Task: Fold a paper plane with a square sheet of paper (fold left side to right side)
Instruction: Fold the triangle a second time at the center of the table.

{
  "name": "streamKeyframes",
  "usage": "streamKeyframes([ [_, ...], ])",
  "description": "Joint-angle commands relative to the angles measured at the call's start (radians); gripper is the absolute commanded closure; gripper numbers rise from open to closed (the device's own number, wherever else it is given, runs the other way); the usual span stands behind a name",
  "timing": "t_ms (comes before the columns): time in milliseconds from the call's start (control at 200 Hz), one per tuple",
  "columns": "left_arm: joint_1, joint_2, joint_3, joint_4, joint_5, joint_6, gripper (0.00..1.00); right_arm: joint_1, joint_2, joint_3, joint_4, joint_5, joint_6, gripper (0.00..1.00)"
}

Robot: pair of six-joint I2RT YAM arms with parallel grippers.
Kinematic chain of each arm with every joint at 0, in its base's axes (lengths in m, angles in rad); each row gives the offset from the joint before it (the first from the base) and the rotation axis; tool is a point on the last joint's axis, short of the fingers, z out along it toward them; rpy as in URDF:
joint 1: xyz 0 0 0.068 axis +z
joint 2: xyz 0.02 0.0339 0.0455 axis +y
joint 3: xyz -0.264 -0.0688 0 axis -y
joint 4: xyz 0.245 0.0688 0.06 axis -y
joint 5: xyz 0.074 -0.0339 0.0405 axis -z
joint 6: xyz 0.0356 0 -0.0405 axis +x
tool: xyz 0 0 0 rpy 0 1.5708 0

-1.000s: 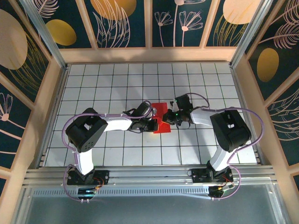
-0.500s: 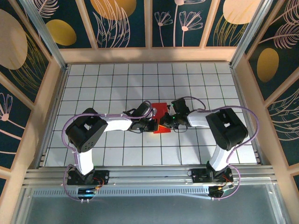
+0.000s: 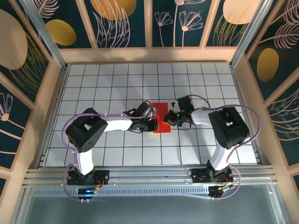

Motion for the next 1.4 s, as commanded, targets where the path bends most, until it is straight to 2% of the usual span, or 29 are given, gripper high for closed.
streamKeyframes([
  [0,0.001,0.038,-0.024,-0.118,-0.051,0.011,1.00,-0.074,0.033,0.022,-0.060,0.078,-0.058,1.00],
  [125,0.000,0.031,-0.028,-0.112,-0.047,0.012,1.00,-0.119,0.045,0.044,-0.085,0.072,-0.090,1.00],
  [245,0.000,0.022,-0.027,-0.100,-0.039,0.011,1.00,-0.122,0.006,0.087,-0.136,0.078,-0.108,1.00],
  [470,0.000,0.007,-0.018,-0.091,-0.036,0.012,1.00,-0.049,-0.084,0.085,-0.130,0.045,-0.045,1.00],
  [731,0.000,0.003,-0.016,-0.087,-0.030,0.011,1.00,0.032,0.006,0.100,-0.027,0.002,0.026,1.00],
  [951,0.000,-0.008,0.027,-0.091,-0.017,0.009,1.00,0.022,0.068,0.082,-0.015,0.010,0.022,1.00],
  [1201,0.000,-0.048,0.077,-0.084,0.034,0.000,1.00,0.004,0.089,0.055,-0.078,0.052,-0.020,1.00],
  [1396,0.001,-0.010,0.124,-0.051,0.092,-0.001,1.00,0.004,0.091,0.044,-0.081,0.047,-0.024,1.00],
])
